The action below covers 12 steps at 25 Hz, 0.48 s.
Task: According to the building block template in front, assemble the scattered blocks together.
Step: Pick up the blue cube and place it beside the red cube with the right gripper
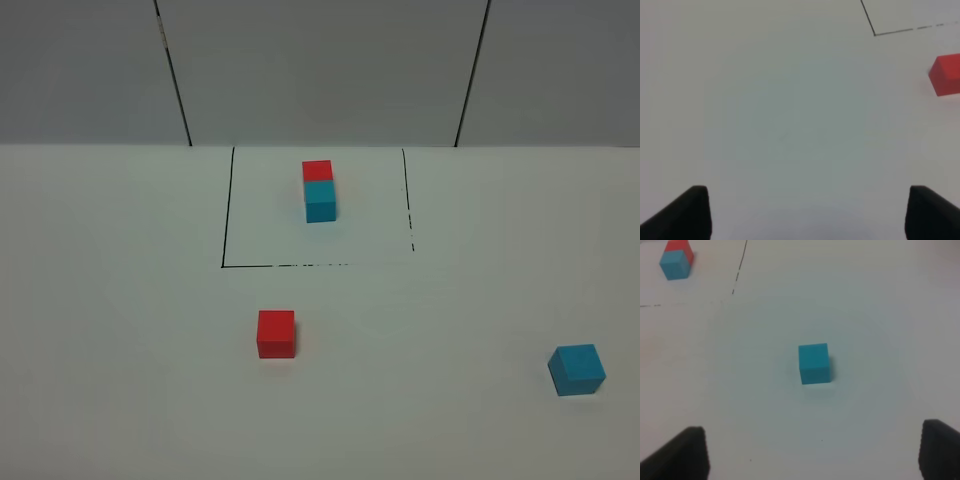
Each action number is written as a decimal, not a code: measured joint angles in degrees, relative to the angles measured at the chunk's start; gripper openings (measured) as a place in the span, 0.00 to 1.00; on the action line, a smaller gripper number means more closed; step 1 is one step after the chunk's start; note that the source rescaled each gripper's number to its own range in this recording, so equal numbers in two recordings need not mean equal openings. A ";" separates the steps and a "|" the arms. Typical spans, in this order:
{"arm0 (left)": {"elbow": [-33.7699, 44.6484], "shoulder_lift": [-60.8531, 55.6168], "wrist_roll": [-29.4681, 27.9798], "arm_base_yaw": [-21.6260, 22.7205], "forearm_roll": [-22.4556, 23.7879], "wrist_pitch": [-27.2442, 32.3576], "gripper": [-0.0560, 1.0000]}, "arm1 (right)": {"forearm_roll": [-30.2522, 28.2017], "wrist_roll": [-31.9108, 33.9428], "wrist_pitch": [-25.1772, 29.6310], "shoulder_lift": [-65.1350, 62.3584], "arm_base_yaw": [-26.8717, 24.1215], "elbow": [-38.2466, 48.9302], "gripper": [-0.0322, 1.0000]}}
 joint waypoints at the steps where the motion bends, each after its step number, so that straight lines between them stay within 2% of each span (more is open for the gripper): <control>1: 0.50 -1.18 0.00 0.00 -0.42 0.60 0.70 | 0.00 0.00 0.00 0.00 0.00 0.00 0.70; 12: 2.62 -8.90 0.07 0.00 -1.95 6.85 0.70 | 0.00 0.00 0.00 0.00 0.00 0.00 0.70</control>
